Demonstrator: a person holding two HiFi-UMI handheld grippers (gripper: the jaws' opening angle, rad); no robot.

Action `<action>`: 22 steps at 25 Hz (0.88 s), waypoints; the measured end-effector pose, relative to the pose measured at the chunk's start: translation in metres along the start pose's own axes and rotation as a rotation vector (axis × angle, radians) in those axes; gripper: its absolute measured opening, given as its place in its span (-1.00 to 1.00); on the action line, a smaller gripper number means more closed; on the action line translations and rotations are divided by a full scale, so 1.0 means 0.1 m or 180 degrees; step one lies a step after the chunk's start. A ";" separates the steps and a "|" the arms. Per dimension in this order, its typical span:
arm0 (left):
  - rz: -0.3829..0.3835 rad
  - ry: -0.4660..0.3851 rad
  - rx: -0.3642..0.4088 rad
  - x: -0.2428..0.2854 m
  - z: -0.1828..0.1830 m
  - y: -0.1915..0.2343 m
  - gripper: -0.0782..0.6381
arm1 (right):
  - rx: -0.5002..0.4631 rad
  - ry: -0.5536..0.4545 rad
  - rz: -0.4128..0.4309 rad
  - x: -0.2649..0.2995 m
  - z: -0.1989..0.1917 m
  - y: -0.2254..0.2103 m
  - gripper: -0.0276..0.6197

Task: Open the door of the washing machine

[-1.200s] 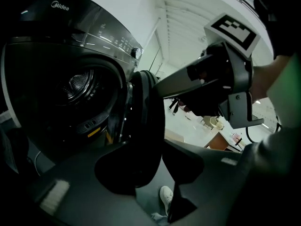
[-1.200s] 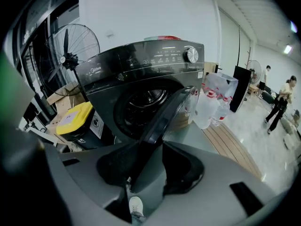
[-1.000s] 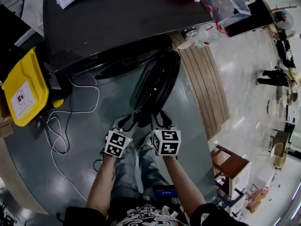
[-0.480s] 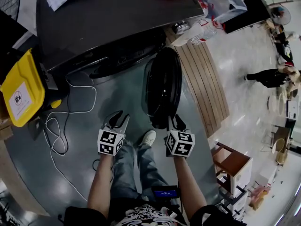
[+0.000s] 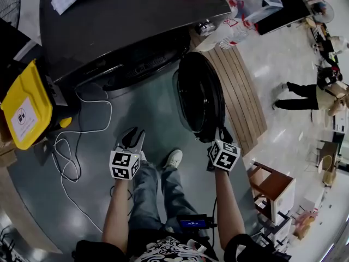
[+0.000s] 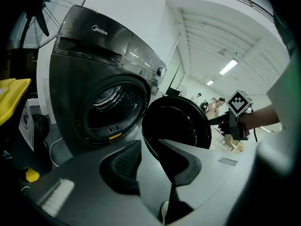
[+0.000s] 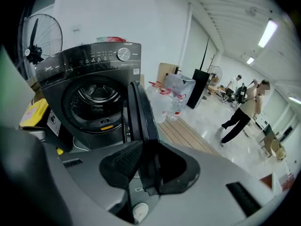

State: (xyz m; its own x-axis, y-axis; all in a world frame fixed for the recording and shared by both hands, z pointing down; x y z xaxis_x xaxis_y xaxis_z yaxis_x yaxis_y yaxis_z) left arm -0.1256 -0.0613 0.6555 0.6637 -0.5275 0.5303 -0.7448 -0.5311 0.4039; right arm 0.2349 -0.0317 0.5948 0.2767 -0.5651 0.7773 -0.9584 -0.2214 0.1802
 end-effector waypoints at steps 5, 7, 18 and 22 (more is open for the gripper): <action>0.0090 -0.0088 -0.0007 -0.12 0.07 -0.02 -0.48 | 0.0048 -0.0005 -0.0037 -0.03 0.04 -0.12 -0.66; 0.0133 -0.0137 0.0030 -0.23 0.14 -0.12 -0.48 | 0.0111 -0.0128 -0.0071 -0.25 0.05 -0.17 -0.91; 0.0682 -0.0884 0.0336 -1.35 0.80 -1.59 -0.66 | 0.0040 -0.1126 0.1589 -1.92 0.18 -0.13 -0.91; 0.0908 -0.1172 0.0131 -1.86 0.80 -2.28 -0.75 | -0.0245 -0.1435 0.2022 -2.63 0.09 -0.21 -0.91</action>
State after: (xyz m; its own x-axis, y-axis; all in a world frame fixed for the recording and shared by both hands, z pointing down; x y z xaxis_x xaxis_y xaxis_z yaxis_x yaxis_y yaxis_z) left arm -0.0736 0.1047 0.4048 0.4186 -0.8525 0.3131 -0.9027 -0.3527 0.2465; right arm 0.1827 0.1141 0.3814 -0.3404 -0.8369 0.4286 -0.9402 0.2989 -0.1631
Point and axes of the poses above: the fingertips, and each gripper's own axes: x forward along the fingers, y to its left, z out of its top, the point moved 9 cm from there along -x, backward along the fingers, and after that the axes turned 3 degrees about -z, right-handed, at the moved point
